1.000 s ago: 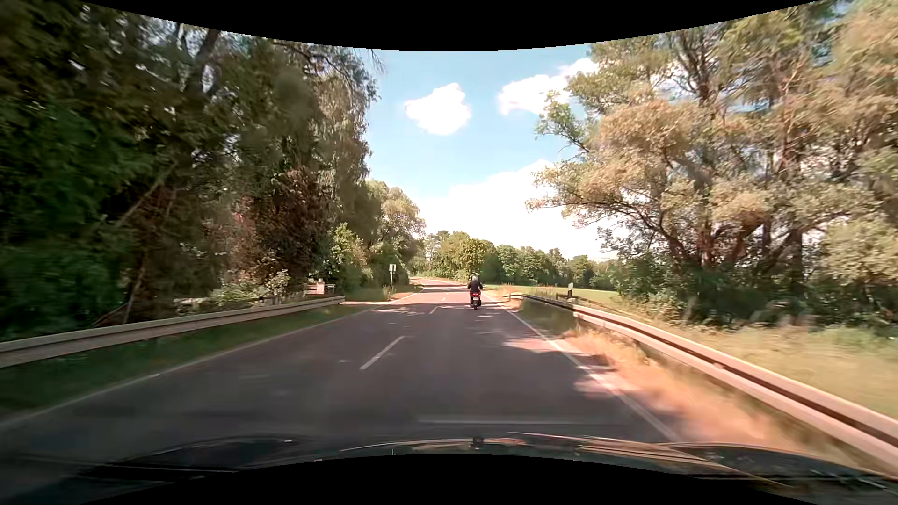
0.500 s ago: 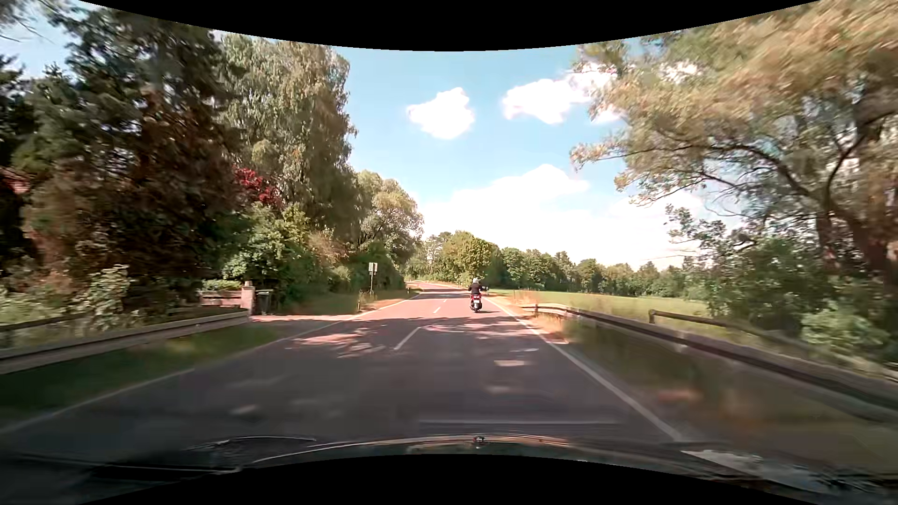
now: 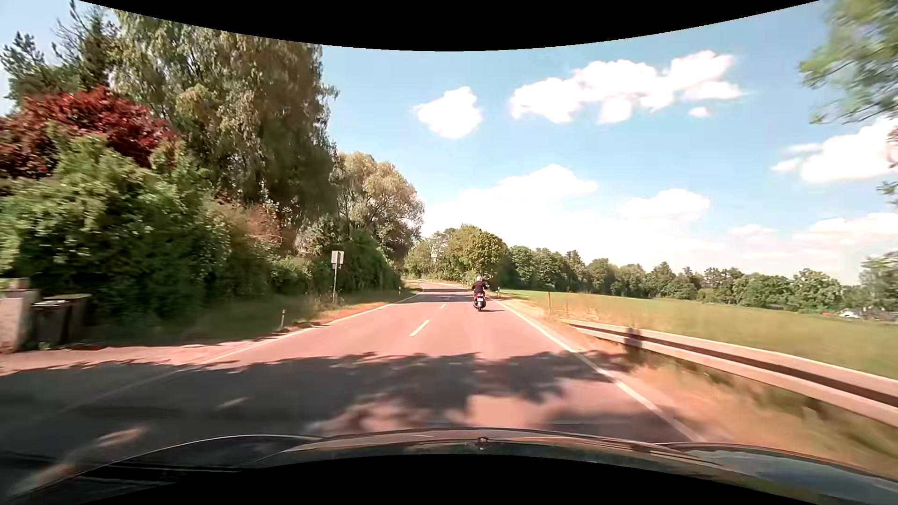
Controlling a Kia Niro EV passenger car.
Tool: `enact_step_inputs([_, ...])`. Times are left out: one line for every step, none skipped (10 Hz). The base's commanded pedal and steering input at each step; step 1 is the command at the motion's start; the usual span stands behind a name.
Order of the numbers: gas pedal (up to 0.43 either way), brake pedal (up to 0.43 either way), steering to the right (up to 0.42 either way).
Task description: Follow the waypoints while adhering to traffic rules and regulations
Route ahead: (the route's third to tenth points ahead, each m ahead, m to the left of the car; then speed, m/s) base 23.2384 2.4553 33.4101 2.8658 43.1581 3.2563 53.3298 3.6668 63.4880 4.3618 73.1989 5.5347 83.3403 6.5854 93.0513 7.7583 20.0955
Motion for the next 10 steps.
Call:
enact_step_inputs([0.319,0.006,-0.003])
enact_step_inputs([0.319,0.006,-0.001])
enact_step_inputs([0.319,0.006,-0.001])
enact_step_inputs([0.319,0.012,-0.001])
enact_step_inputs([0.268,0.006,-0.002])
enact_step_inputs([0.248,0.006,-0.003])
enact_step_inputs([0.220,0.006,-0.004])
enact_step_inputs([0.220,0.006,-0.004])
enact_step_inputs([0.209,0.006,-0.005])
enact_step_inputs([0.169,0.006,-0.006])
